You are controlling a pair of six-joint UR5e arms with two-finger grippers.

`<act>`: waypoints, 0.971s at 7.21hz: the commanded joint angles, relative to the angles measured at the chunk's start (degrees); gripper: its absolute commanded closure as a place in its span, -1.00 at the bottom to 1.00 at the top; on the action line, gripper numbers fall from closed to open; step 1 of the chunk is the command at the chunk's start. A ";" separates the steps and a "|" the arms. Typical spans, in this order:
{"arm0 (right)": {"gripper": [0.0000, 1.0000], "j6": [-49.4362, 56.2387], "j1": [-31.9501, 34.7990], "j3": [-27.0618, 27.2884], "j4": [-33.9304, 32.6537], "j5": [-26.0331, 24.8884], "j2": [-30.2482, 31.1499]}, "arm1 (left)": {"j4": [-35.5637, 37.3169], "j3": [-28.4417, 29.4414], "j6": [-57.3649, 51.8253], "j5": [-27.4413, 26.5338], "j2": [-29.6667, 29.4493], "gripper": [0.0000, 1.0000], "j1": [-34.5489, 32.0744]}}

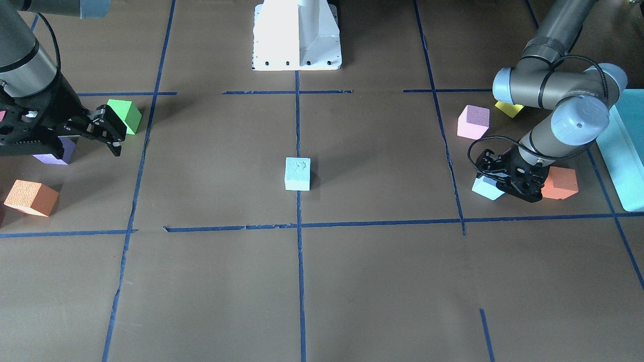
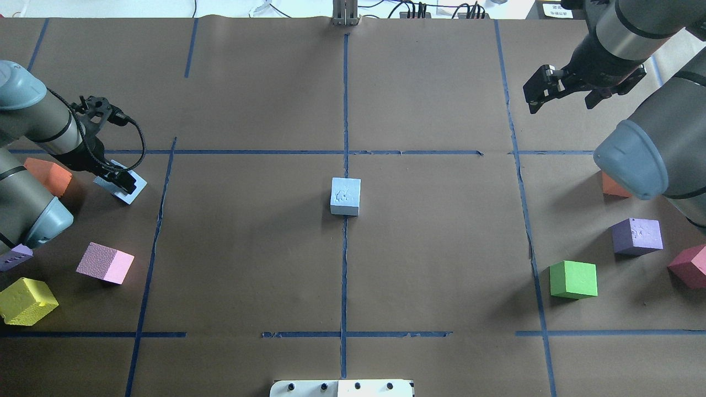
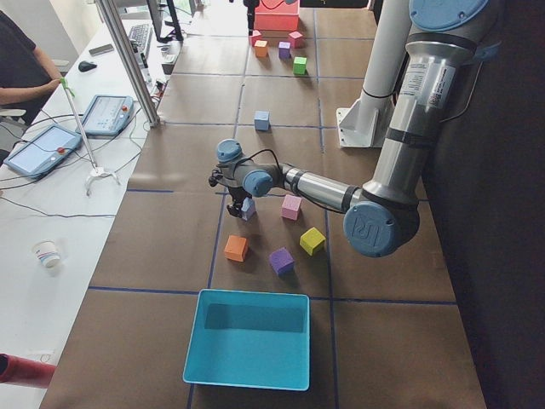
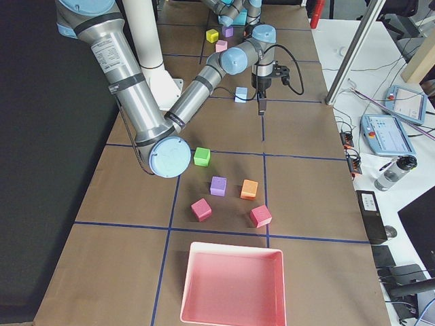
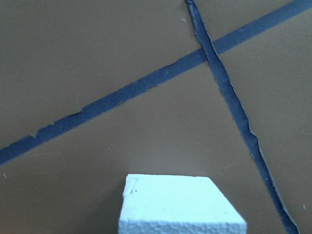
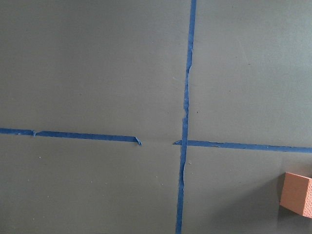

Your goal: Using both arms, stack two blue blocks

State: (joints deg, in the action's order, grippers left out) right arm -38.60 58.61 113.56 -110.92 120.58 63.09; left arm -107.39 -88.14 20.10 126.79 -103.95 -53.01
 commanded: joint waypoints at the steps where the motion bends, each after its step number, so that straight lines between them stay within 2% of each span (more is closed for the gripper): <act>1: -0.99 0.19 0.62 -0.01 0.00 0.00 0.10 | 2.25 -3.42 0.91 -0.14 0.06 0.90 -0.43; 2: -0.99 3.24 2.11 -0.01 -0.09 0.09 1.06 | 12.02 -8.40 0.91 -0.22 -0.90 0.90 -0.17; 3: -0.99 9.36 4.99 -0.44 0.00 2.26 3.42 | 21.78 -12.72 0.91 -0.23 -4.30 0.92 -0.25; 4: -0.99 16.55 8.59 -0.71 0.00 3.77 5.88 | 28.31 -14.33 1.78 -0.31 -8.25 0.93 -0.17; 5: -0.99 24.02 11.32 -1.32 0.00 4.04 8.26 | 30.38 -14.26 8.40 -0.40 -12.38 0.93 0.01; 7: -0.99 38.53 18.87 -6.66 0.87 9.90 12.47 | 33.29 -13.12 20.01 -0.22 -20.37 0.93 4.29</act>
State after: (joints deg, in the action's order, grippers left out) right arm -9.19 72.80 110.07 -110.68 127.01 72.55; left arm -76.35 -102.02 32.95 126.55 -119.00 -51.57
